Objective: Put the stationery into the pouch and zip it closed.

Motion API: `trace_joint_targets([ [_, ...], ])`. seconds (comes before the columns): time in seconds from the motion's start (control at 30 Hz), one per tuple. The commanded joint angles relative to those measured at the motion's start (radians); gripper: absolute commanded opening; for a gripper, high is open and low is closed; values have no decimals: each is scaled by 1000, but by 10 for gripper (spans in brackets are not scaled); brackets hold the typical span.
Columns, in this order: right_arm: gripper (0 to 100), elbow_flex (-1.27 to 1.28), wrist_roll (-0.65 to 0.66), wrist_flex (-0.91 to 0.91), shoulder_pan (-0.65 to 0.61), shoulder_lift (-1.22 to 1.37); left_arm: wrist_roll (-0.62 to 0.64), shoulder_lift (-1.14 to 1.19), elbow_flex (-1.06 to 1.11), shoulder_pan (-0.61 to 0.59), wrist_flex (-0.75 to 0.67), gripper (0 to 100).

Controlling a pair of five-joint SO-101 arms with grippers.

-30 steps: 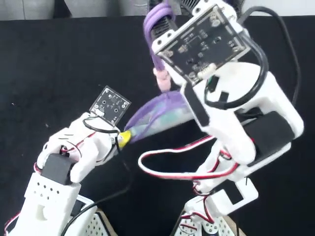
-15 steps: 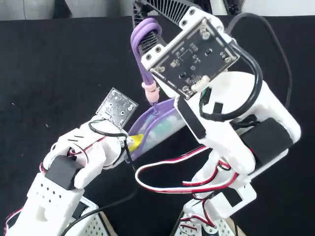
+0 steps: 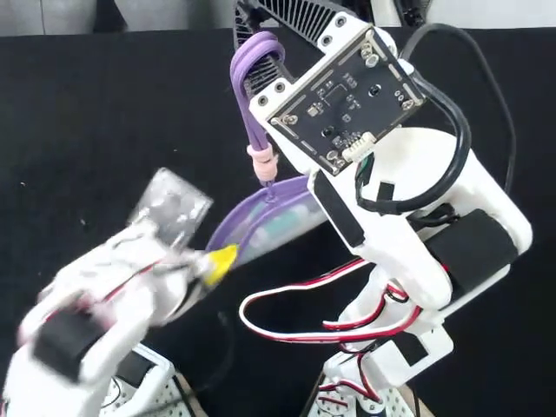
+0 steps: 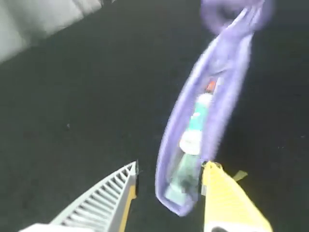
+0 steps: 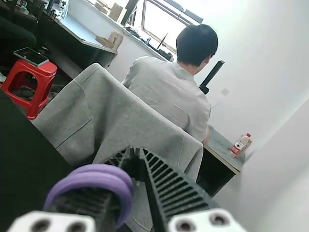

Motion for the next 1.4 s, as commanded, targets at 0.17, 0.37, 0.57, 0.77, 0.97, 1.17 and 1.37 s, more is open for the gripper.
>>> trace_joint_targets([
  [0.17,11,-41,-34,-71,-14,-42,-181,-87,-320,-108,338,223],
  [0.37,11,-39,-66,-84,-12,-77,-301,-123,-236,-292,310,223],
  [0.57,11,-33,-189,-160,-8,-151,-333,-196,-189,-346,307,223],
  [0.77,11,-33,-186,-147,-8,-174,-334,-250,-64,-346,285,223],
  [0.97,11,-41,-184,-51,-6,-174,-330,-269,4,-348,199,223],
  [1.17,11,-41,-183,37,-6,-222,-330,-269,-15,-351,203,223],
  [1.37,11,-41,-183,130,-6,-289,-292,-265,-19,-346,196,223],
])
